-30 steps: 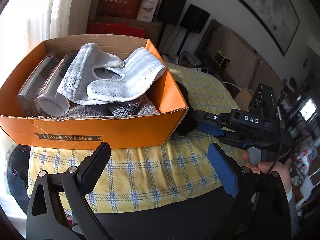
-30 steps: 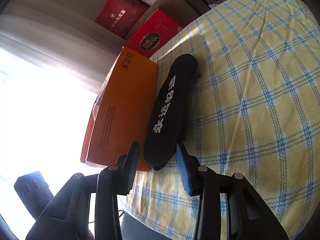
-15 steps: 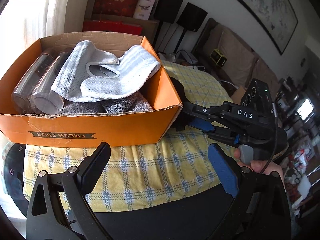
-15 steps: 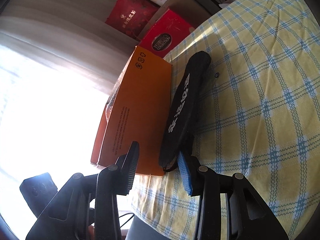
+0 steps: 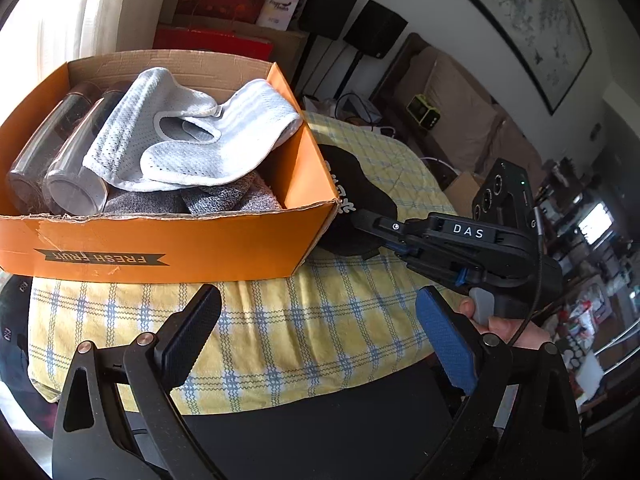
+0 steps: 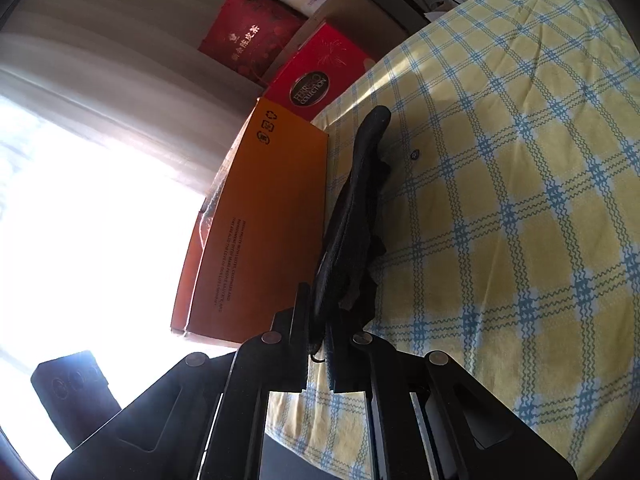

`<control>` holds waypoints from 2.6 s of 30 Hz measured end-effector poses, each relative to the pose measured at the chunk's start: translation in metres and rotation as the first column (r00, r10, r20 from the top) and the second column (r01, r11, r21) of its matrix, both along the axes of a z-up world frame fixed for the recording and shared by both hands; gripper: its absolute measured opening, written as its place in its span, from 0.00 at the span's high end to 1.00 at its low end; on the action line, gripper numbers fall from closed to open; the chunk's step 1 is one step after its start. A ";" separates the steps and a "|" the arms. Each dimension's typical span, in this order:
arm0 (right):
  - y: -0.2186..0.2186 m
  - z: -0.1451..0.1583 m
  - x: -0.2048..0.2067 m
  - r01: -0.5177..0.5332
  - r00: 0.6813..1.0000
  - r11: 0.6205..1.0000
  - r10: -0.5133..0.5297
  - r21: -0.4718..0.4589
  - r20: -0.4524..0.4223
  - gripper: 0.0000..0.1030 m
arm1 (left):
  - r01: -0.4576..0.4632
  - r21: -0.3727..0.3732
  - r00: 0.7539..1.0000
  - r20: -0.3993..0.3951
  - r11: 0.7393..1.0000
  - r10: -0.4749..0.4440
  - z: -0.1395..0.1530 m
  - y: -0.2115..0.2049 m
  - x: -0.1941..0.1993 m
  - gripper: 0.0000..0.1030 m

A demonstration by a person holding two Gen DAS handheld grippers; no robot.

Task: Organize objects
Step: 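Grasp the black eye mask with the right tool while the left tool grasps its other end, then carry the eye mask into the orange box with both tools and release it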

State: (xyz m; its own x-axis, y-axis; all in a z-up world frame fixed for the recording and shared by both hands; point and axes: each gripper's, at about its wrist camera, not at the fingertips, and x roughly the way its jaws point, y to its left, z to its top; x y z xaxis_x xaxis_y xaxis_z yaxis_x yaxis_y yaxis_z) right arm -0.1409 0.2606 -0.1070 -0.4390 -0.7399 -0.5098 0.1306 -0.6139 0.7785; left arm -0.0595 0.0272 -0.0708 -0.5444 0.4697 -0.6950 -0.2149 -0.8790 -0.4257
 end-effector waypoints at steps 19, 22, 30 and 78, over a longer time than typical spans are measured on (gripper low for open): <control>0.056 -0.006 0.068 0.040 0.995 0.993 -0.030 -0.113 0.092 0.95 | 0.012 0.360 0.967 0.234 0.933 -0.103 -0.051 0.034 -0.028 0.25; 0.056 -0.010 0.071 0.040 0.994 0.984 -0.021 -0.173 0.112 0.95 | -0.004 0.421 0.956 0.267 0.907 -0.120 -0.061 0.035 -0.031 0.28; 0.051 -0.018 0.075 0.019 0.990 0.979 0.011 -0.202 0.144 0.95 | -0.058 0.480 0.951 0.294 0.876 -0.098 -0.078 0.034 -0.038 0.61; -0.074 0.151 0.033 -0.176 0.943 0.980 0.194 0.090 -0.271 0.93 | -0.057 0.380 0.989 -0.105 0.923 0.104 0.093 -0.074 -0.052 0.91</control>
